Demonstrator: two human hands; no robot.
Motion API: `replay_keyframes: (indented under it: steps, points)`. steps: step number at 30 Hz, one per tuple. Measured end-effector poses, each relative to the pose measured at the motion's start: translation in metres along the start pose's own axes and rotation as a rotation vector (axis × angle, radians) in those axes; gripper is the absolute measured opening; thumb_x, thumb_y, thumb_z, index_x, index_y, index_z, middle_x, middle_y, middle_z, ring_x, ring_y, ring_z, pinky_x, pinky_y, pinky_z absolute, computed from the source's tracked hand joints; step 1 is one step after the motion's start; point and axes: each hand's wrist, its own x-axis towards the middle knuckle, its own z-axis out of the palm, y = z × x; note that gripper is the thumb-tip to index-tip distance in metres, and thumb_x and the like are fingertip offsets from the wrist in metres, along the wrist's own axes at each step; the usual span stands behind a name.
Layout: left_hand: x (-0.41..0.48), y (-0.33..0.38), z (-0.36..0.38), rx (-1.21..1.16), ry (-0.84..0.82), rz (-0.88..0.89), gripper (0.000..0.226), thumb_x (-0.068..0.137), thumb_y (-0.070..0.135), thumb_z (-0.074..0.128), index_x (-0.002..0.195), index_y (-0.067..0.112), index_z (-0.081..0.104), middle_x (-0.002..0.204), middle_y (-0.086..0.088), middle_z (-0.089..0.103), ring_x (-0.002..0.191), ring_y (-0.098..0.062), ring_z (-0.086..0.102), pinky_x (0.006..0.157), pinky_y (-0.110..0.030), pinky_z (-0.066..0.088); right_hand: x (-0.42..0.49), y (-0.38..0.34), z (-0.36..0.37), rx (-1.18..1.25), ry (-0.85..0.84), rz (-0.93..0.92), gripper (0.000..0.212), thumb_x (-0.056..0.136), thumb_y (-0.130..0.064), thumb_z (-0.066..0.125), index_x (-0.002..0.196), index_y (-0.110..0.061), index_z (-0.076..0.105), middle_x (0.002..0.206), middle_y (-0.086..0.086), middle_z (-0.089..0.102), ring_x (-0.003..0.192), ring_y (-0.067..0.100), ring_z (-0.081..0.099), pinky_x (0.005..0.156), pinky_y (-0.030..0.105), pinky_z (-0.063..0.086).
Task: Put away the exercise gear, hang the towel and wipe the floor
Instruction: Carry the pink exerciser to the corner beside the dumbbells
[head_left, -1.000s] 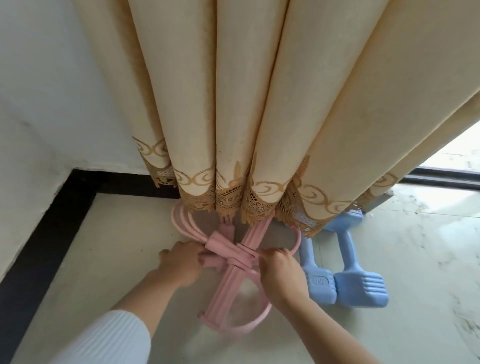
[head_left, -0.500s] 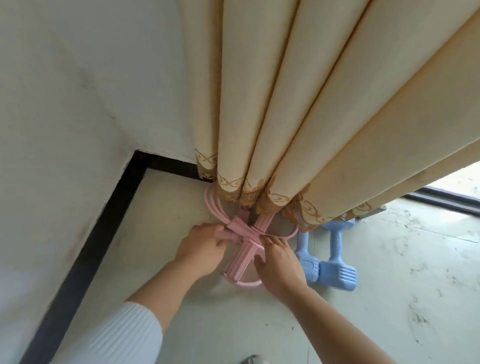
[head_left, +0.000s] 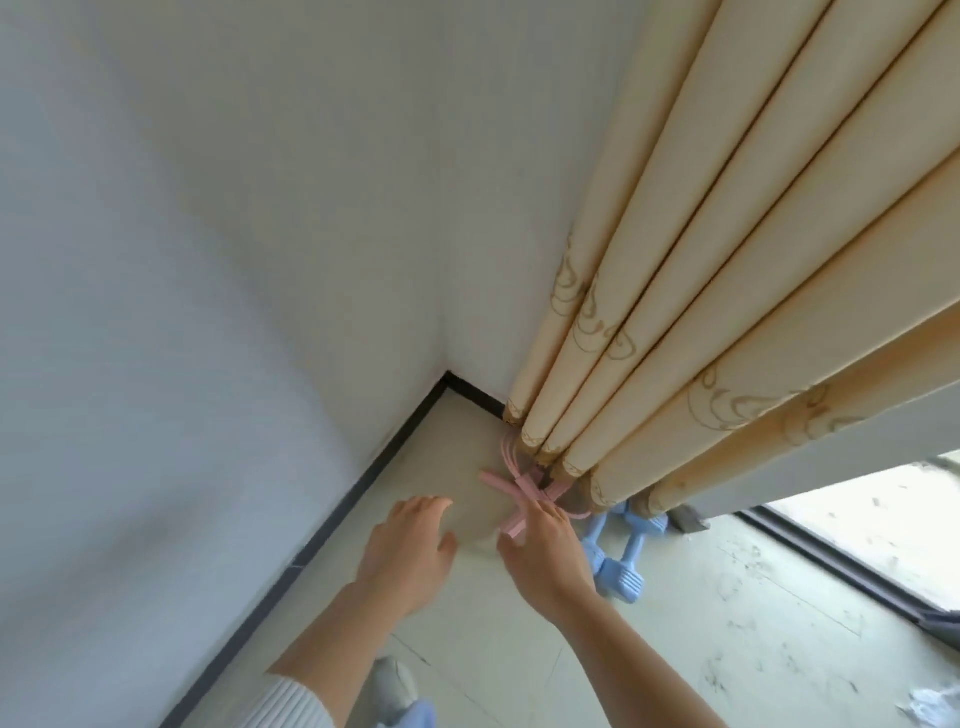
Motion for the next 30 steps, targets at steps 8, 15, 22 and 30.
replay_keyframes:
  steps: [8,15,22,30]
  points:
    - [-0.167,0.019,0.001,-0.068,0.261,-0.248,0.049,0.098,0.033,0.043,0.144,0.02,0.034,0.147,0.007,0.041,0.133,-0.011,0.038,0.106,-0.028,0.04,-0.115,-0.029,-0.033,-0.147,-0.152,-0.237,0.063,0.09,-0.029,0.052,0.149,-0.02,0.029,0.154,-0.005,0.03,0.141,0.017,0.028,0.112,0.036,0.031]
    - [-0.327,0.086,0.063,-0.119,0.476,-0.506,0.05,0.099,0.032,0.04,0.146,0.019,0.03,0.153,0.001,0.03,0.14,-0.018,0.026,0.109,-0.031,0.031,-0.24,0.01,-0.045,-0.269,-0.264,-0.47,0.06,0.092,-0.034,0.054,0.146,-0.017,0.032,0.148,0.001,0.04,0.136,0.02,0.034,0.108,0.034,0.034]
    - [-0.471,0.097,0.115,-0.188,0.535,-0.75,0.051,0.098,0.03,0.041,0.147,0.021,0.029,0.157,-0.004,0.022,0.145,-0.019,0.016,0.115,-0.037,0.027,-0.349,0.013,-0.004,-0.37,-0.417,-0.616,0.059,0.09,-0.033,0.052,0.145,-0.017,0.035,0.143,0.001,0.044,0.131,0.02,0.037,0.105,0.033,0.036]
    - [-0.62,0.085,0.161,-0.269,0.606,-0.866,0.05,0.097,0.031,0.043,0.145,0.021,0.033,0.156,-0.004,0.025,0.143,-0.022,0.02,0.114,-0.04,0.029,-0.483,0.001,0.057,-0.473,-0.46,-0.786,0.059,0.092,-0.036,0.051,0.146,-0.019,0.033,0.143,0.002,0.045,0.131,0.021,0.038,0.103,0.034,0.037]
